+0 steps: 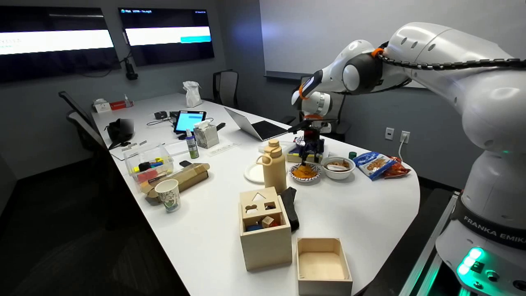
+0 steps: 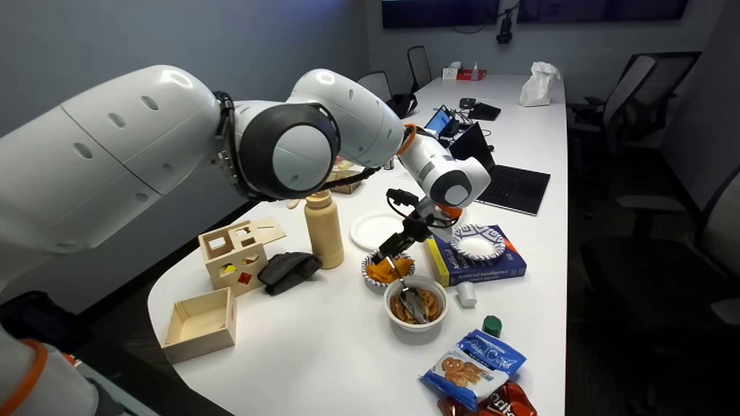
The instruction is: Pick up the spoon and stir in the bowl
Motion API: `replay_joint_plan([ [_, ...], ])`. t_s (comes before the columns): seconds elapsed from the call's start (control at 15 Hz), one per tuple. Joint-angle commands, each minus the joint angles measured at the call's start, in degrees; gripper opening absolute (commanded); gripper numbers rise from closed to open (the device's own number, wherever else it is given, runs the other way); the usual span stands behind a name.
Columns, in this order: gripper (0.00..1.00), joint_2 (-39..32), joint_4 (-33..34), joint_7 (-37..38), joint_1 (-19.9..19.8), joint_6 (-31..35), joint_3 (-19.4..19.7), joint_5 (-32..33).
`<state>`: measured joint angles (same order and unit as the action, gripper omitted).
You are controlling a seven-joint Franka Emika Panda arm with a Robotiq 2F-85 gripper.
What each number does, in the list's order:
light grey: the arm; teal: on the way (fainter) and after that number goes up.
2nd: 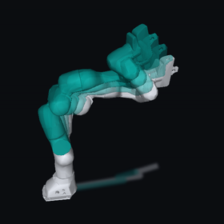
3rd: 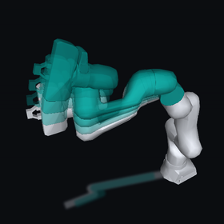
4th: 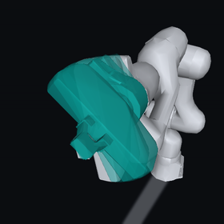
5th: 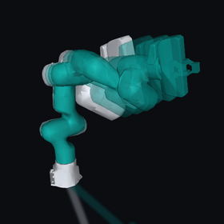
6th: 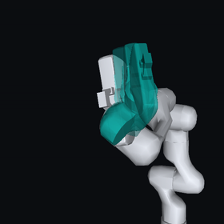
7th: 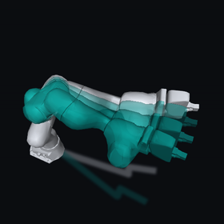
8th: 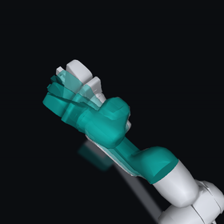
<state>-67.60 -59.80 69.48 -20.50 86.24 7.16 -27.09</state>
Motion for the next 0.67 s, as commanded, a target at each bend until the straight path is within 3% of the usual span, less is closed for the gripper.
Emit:
replay_joint_plan([
  [0.0,0.66,-3.23,5.99,2.84,-0.59,-2.67,-0.07,0.74],
  [0.27,0.33,-3.27,6.22,3.5,-0.52,-2.17,-0.06,1.02],
  [0.6,0.0,-3.42,6.64,3.41,-0.7,-2.1,-0.16,1.29],
])
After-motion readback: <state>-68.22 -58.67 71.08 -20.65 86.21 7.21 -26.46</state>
